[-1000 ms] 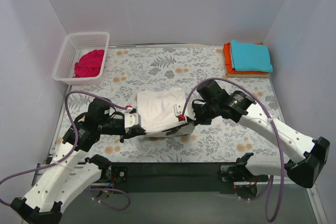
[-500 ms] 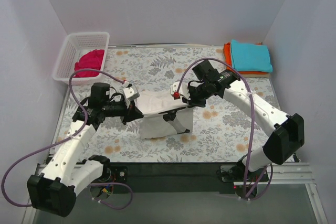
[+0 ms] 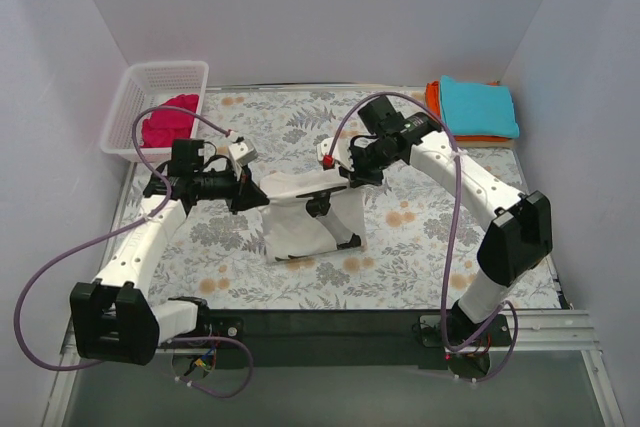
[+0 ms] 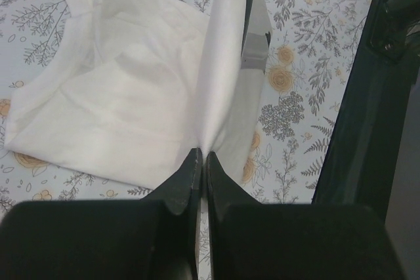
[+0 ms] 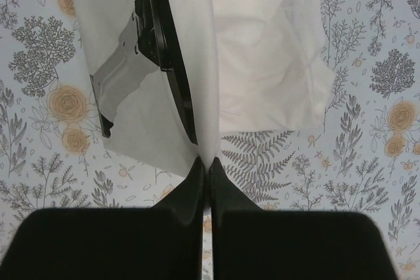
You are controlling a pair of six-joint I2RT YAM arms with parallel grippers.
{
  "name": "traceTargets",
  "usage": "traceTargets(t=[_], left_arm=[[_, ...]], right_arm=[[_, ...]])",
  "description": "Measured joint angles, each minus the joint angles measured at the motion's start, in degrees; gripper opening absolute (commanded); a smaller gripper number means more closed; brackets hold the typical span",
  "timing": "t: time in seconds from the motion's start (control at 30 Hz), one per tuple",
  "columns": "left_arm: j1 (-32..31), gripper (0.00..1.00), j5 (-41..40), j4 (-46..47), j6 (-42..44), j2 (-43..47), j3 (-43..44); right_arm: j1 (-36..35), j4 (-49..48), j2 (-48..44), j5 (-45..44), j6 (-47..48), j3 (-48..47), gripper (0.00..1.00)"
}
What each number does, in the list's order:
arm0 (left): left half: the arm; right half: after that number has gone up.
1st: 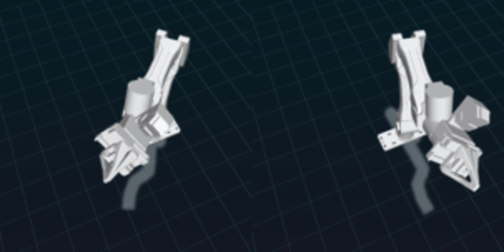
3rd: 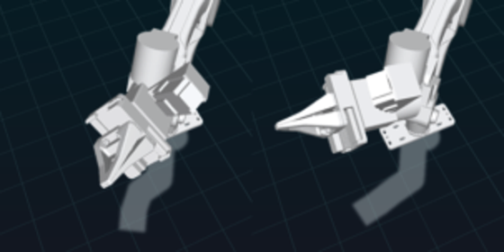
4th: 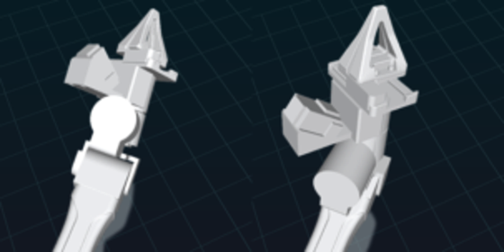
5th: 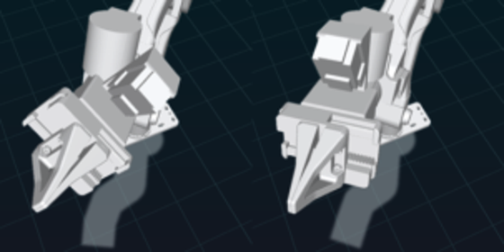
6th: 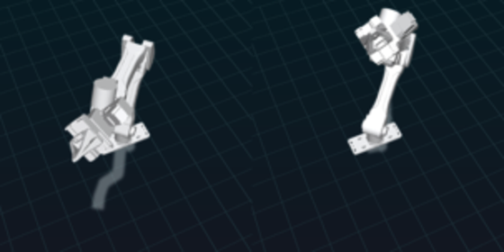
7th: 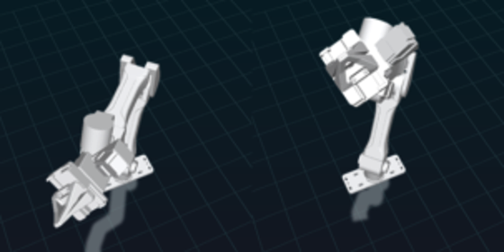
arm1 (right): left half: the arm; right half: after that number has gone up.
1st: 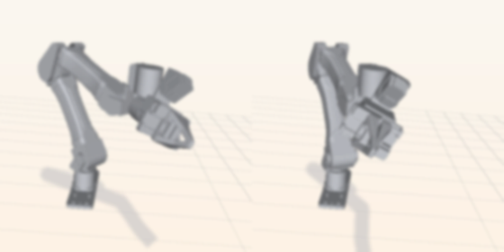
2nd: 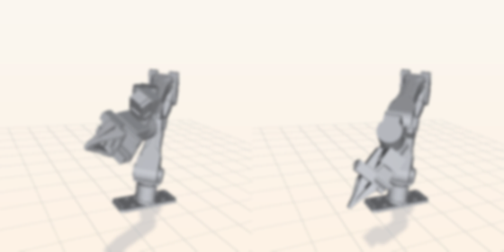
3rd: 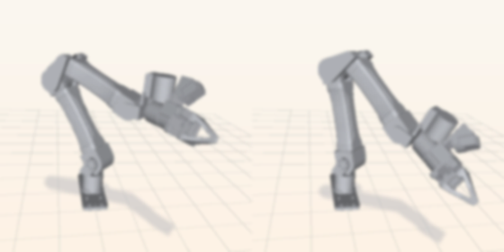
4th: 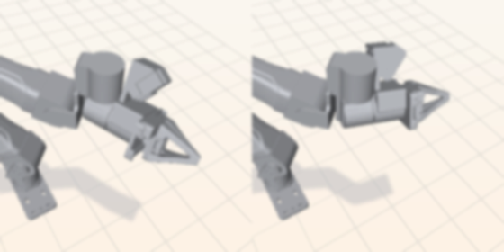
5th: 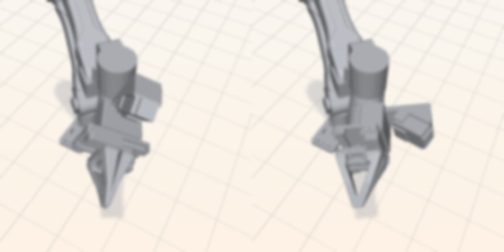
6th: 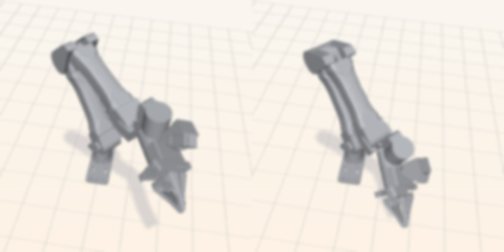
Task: Fold and stack the t-shirts
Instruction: Fold the tshirt
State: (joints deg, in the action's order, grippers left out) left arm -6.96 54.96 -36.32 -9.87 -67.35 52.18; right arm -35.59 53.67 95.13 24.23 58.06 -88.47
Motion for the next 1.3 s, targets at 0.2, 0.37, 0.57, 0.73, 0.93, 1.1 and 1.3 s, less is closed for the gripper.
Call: traceTargets(t=[0.2, 0.37, 0.57, 0.73, 0.93, 1.1, 1.3], left_arm=[[1.7, 0.00, 1.4, 1.7, 0.0, -4.5, 2.2], [3.2, 0.00, 2.1, 3.1, 0.0, -8.8, 4.0], [4.9, 0.00, 2.6, 5.8, -0.1, -14.3, 5.3], [5.5, 0.00, 2.4, 8.3, -0.2, -19.1, 6.1], [6.0, 0.00, 2.4, 11.2, -0.8, -26.8, 10.0], [6.2, 0.00, 1.9, 12.9, -1.5, -33.1, 13.4], [6.4, 0.00, 0.5, 14.8, -2.3, -38.7, 16.0]], right_arm=[[1.4, 0.2, 4.1, 0.6, 1.0, -3.7, 0.01], [2.3, 0.2, 8.0, 1.0, 2.2, -7.8, 0.01], [3.1, 0.2, 13.8, 1.3, 2.8, -13.0, 0.01], [4.0, 0.1, 20.3, 1.7, 3.4, -17.9, 0.01], [5.5, 0.2, 26.7, 1.9, 3.9, -23.2, 0.01], [6.1, 0.1, 30.3, 1.9, 4.4, -26.3, 0.01], [6.6, -0.4, 35.4, 1.9, 4.7, -31.0, 0.01]])
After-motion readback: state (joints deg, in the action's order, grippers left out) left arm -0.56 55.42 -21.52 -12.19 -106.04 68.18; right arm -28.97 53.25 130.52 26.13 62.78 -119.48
